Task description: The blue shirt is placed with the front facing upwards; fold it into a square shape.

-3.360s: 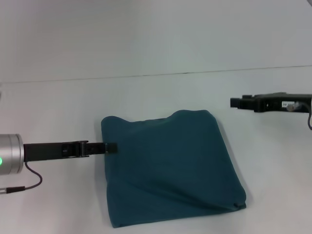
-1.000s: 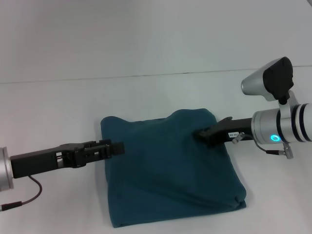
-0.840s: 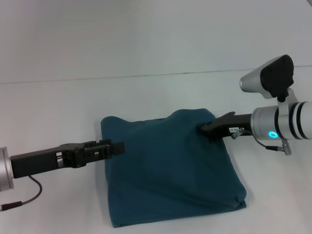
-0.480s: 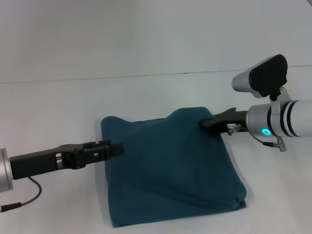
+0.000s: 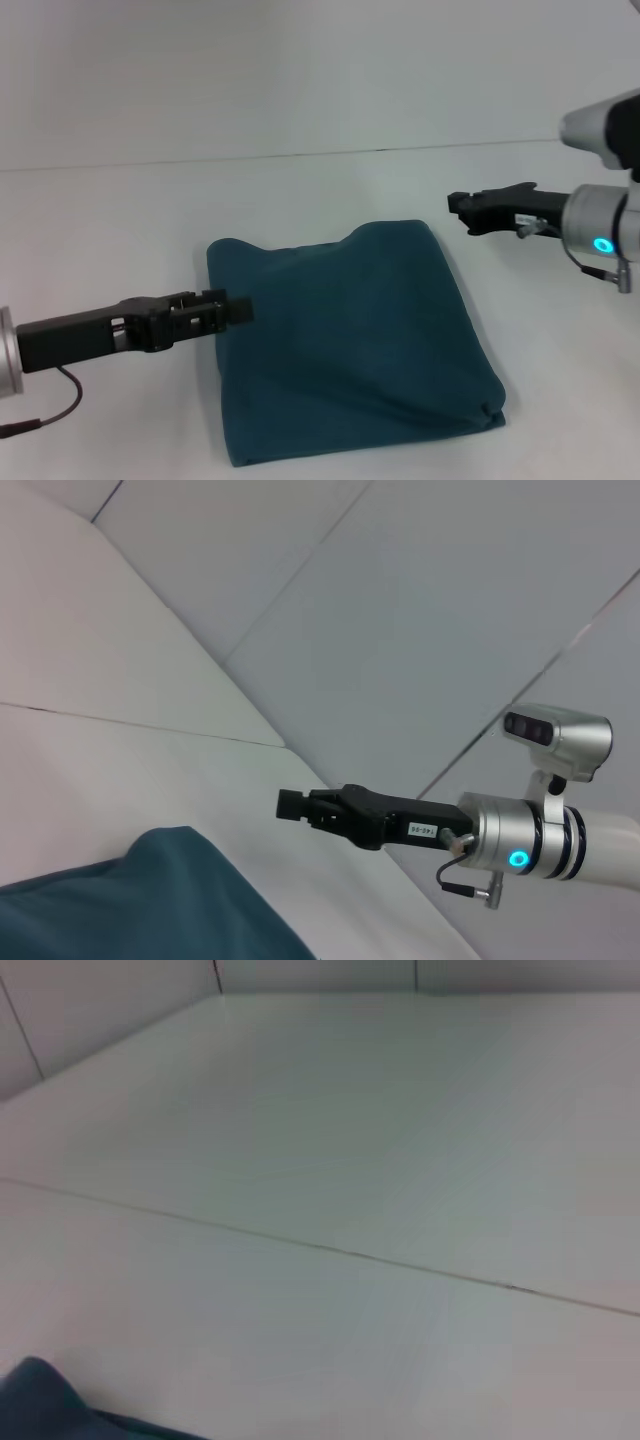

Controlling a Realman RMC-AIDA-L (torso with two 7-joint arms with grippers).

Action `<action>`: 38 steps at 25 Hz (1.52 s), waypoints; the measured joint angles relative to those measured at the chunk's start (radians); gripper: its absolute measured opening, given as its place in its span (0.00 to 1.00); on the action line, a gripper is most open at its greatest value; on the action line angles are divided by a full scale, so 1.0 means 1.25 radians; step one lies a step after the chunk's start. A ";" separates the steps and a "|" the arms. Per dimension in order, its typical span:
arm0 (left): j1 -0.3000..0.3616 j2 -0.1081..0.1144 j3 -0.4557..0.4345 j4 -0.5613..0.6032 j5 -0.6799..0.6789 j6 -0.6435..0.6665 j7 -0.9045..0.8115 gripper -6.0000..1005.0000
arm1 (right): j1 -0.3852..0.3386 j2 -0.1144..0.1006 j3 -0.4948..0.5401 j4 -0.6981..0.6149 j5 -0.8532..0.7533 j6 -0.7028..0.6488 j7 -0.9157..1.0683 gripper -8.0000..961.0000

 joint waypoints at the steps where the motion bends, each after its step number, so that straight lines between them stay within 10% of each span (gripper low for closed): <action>1: 0.000 0.000 0.000 0.000 -0.001 0.004 0.006 0.72 | -0.011 -0.001 0.003 -0.015 0.004 -0.016 -0.002 0.02; 21: 0.004 -0.012 0.009 -0.112 -0.039 0.052 0.278 0.78 | -0.147 -0.003 0.209 0.000 0.075 -0.500 -0.369 0.20; 23: 0.005 -0.012 0.010 -0.116 -0.033 0.039 0.300 0.84 | -0.142 -0.001 0.200 0.006 0.063 -0.513 -0.373 0.44; 34: 0.016 -0.012 0.011 -0.123 0.017 0.020 0.369 0.88 | -0.111 -0.003 0.110 0.014 0.039 -0.555 -0.376 0.93; 38: 0.016 -0.012 0.018 -0.124 0.029 0.023 0.367 0.88 | -0.096 -0.004 0.108 0.012 -0.004 -0.568 -0.348 0.94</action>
